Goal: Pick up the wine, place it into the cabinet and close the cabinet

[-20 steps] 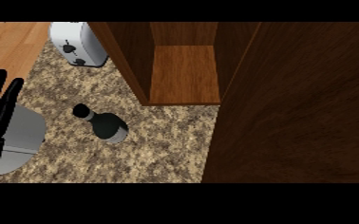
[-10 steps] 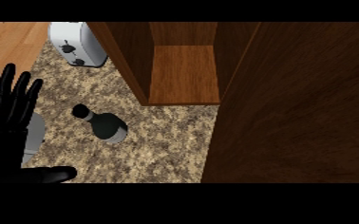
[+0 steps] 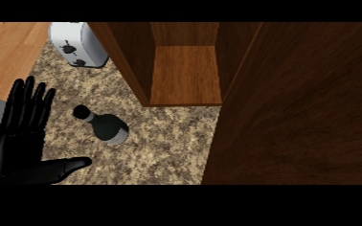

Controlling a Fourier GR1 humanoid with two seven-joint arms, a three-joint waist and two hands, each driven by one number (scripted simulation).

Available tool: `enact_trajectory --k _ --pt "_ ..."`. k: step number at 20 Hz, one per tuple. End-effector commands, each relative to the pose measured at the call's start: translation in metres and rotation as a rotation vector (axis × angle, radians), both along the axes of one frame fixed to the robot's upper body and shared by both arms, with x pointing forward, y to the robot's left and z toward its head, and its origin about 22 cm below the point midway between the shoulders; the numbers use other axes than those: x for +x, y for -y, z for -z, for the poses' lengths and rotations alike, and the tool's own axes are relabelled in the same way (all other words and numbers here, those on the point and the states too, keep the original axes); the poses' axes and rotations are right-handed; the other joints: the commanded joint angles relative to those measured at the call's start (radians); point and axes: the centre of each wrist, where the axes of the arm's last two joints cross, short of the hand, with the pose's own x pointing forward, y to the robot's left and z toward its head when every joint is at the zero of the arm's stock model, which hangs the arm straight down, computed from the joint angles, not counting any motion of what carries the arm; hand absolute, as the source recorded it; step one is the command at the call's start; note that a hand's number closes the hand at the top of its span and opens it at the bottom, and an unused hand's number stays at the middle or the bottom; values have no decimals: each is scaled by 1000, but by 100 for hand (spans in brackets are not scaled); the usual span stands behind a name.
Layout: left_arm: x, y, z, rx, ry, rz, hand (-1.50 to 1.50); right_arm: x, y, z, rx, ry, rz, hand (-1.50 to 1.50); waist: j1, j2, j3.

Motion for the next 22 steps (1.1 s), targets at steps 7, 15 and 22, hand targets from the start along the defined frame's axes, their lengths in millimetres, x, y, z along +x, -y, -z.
enact_trajectory --k 7,15,22 --pt "-9 -28 50 30 -30 -46 -150 -38 13 -18 -10 108 69 -150 -3 -2 0" --pt "-4 -20 102 17 -88 -29 -150 -39 11 -16 -7 97 63 -150 -5 -1 0" --pt "0 -47 135 6 -112 -56 -150 -47 21 -25 -17 116 47 -150 -17 -2 -1"
